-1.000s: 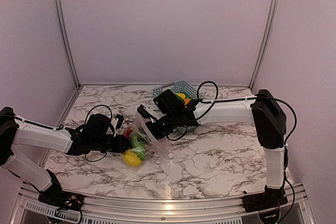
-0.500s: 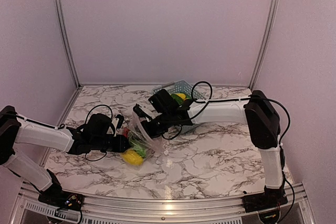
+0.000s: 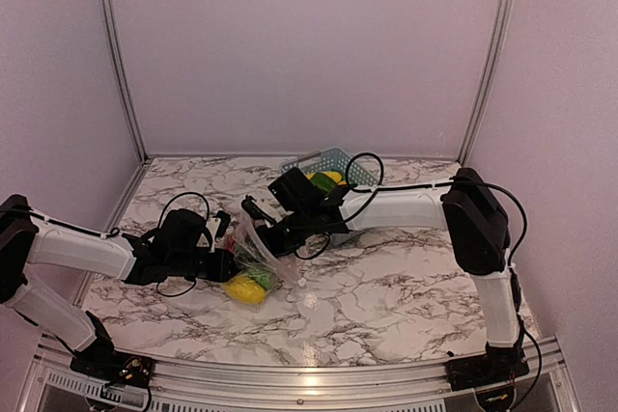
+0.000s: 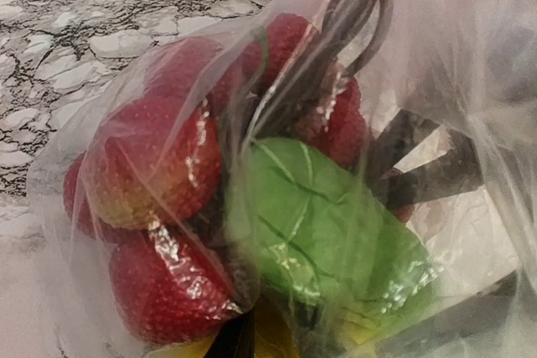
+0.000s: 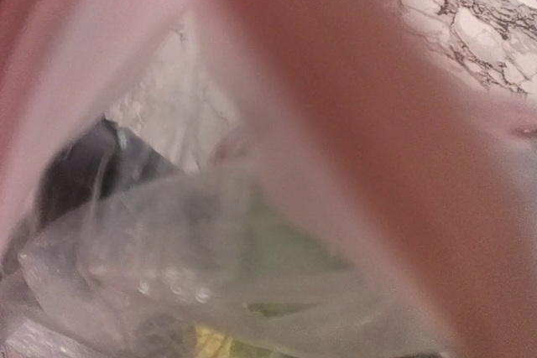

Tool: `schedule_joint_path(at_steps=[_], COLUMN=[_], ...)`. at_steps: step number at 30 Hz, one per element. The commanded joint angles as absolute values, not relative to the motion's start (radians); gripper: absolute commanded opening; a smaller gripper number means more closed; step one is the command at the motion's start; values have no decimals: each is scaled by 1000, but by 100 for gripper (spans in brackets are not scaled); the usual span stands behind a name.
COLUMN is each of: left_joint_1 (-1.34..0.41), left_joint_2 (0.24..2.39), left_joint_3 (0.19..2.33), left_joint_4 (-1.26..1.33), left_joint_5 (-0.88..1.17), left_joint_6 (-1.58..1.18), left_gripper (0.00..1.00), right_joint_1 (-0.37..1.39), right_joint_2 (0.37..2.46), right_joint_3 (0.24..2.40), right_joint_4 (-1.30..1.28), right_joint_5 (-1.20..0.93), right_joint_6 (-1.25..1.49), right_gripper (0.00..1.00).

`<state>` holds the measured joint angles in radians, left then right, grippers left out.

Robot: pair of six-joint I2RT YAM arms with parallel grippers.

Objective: Open the zip-top bag and remove the fake food
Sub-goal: Pick up the fake vegetable from the zipper food storage bag.

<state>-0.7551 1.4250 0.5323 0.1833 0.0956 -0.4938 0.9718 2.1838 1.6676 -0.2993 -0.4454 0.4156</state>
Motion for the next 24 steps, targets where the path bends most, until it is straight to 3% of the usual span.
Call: schedule_joint_path(at_steps=[1,6,16,24], left_joint_1=[-773,-772,-769,-764], left_joint_2=[1394,1348,1354,1380], left_joint_3=[553,518,499,493], left_joint_4=[279,300,198,159], left_joint_5=[139,131,28,-8], left_joint_6=[-474,-469,-530,-593], left_gripper=[21,21,21,20], right_joint_1=[1016,1016,1016,1016], right_joint_2=[2237,2242,2183,2086], right_joint_3=[1697,1703,1682,1617], right_joint_4=[-316,-311,-311,-307], right_joint_5=[-486,-488,-461,-412], right_joint_6=[415,422,426,423], right_gripper=[58,55,30,26])
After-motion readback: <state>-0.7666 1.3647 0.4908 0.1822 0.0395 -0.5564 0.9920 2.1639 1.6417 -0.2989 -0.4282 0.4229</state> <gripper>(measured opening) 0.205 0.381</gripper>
